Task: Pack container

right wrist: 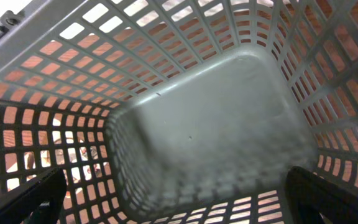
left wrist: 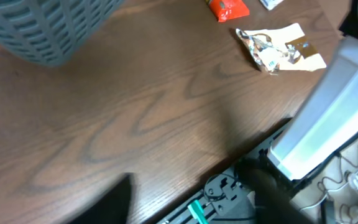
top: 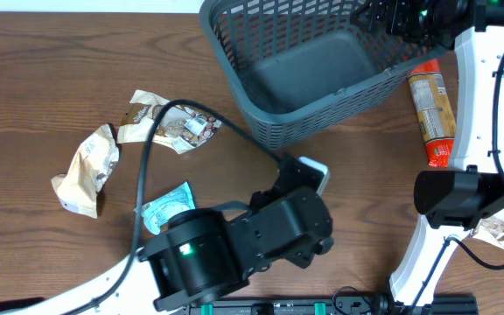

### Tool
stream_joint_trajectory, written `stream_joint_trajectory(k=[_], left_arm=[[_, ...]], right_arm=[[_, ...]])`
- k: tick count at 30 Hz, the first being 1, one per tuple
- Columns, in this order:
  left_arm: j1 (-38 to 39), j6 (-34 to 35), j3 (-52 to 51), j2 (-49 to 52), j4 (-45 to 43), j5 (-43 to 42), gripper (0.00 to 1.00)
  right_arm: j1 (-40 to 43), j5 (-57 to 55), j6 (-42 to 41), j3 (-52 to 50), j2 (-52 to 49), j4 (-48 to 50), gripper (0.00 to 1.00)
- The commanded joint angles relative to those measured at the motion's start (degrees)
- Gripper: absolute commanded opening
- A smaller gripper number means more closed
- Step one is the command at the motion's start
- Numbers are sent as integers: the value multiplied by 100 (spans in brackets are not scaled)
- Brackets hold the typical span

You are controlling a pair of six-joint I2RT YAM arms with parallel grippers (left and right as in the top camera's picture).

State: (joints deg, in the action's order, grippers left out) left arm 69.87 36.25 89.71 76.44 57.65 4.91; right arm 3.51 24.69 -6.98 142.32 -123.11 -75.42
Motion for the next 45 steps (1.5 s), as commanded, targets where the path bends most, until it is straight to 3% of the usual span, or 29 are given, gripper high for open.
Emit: stream_joint_trajectory(k=[1, 5, 6, 18, 26, 45], left_arm=[[9, 66, 46, 299, -11, 17, 6], [9, 70, 46, 560, -9, 33, 6], [9, 70, 46, 605, -9, 74, 6], [7, -11, 46, 782, -42, 892, 6], [-7, -758, 46, 1067, -533, 887, 6], [-931, -1340, 46, 1346, -595, 887, 6]], right_arm=[[15, -55, 22, -151, 28, -9, 77], [15, -98, 20, -271, 28, -9, 12], [15, -142, 17, -284, 24, -7, 1], [15, -225, -90, -299, 24, -114, 1], [15, -378, -85, -299, 22, -313, 1], [15, -1248, 369, -299, 22, -1340, 1]])
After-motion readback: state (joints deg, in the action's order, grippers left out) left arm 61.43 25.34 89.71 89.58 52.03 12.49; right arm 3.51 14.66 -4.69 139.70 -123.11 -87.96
